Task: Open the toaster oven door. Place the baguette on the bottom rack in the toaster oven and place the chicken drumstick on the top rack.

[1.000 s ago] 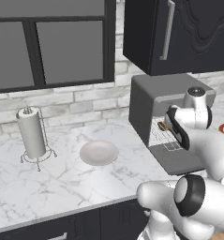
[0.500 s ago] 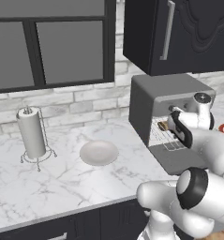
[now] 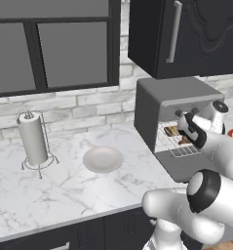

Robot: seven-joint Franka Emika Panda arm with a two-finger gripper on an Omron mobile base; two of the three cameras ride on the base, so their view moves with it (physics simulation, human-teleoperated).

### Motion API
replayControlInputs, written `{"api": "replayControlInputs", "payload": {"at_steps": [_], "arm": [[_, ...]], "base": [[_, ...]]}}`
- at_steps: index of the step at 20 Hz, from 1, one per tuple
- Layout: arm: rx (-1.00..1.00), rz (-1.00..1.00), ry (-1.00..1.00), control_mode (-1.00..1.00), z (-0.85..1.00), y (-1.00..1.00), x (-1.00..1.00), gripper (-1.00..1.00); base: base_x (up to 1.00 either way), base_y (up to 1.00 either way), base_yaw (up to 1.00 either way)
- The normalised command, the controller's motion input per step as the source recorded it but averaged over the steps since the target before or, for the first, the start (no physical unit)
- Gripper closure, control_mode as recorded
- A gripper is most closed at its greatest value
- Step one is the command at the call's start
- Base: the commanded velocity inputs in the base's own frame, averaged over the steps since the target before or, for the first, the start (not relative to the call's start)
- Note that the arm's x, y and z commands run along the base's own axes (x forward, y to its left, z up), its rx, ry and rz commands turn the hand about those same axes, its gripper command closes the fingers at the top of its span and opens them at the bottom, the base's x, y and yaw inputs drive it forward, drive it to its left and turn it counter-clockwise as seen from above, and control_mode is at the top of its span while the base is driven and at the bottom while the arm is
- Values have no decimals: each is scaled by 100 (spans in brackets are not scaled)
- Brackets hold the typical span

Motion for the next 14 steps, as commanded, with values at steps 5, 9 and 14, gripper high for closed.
{"api": "replayControlInputs", "payload": {"at_steps": [5,9,14], "arm": [[16,0,0,-100,-42,-30,-1,100],[7,0,0,-100,-42,-36,-4,100],[2,-4,0,-100,-31,-29,-21,-100]], "base": [[0,0,0],[0,0,0],[0,0,0]]}}
